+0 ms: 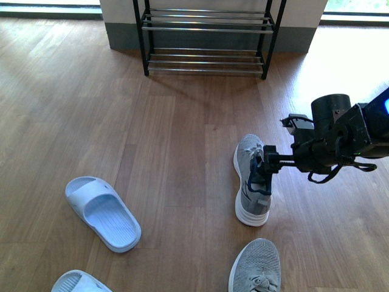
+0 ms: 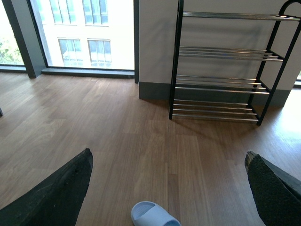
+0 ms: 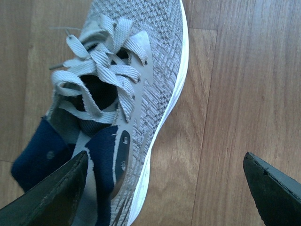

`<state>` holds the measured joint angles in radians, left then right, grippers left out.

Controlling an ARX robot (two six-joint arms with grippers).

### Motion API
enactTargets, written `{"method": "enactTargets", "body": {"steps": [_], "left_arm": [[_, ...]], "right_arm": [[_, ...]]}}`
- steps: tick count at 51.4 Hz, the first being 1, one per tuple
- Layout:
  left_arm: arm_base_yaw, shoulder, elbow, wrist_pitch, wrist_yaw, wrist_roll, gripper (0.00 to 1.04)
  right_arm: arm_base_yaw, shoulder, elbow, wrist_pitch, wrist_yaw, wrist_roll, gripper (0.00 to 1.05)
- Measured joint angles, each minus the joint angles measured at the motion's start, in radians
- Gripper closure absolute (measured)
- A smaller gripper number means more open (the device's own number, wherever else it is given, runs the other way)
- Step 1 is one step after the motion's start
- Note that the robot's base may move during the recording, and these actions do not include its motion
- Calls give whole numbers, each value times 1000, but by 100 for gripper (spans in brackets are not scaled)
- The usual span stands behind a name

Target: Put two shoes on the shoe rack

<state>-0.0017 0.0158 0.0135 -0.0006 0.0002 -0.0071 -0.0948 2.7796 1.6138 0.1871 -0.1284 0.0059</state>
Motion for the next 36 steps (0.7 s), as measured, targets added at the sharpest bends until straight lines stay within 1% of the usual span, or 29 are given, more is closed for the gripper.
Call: {"method": "enactTargets", "body": {"steps": [7,13,17,22,24,28,29,36], "left_arm": [[0,0,0,0,0,0,9],[0,0,0,0,0,0,9],[0,0,0,0,0,0,9],[0,0,0,0,0,0,9],[0,0,0,0,0,0,9],[0,0,0,0,0,0,9],[0,0,0,0,0,0,9],[0,0,0,0,0,0,9]], "right_arm": [[2,61,28,-11,45,4,9],[-3,110,55,-10,84,38,10],[-8,126,68,2,95,60,23],[-11,128,65,25,95,67,35],[-13,129,63,28,96,67,44],[-17,129,60,27,106,67,57],[-18,129,60,21,107,74,63],[-27,127,61,-6,142,84,87]]}}
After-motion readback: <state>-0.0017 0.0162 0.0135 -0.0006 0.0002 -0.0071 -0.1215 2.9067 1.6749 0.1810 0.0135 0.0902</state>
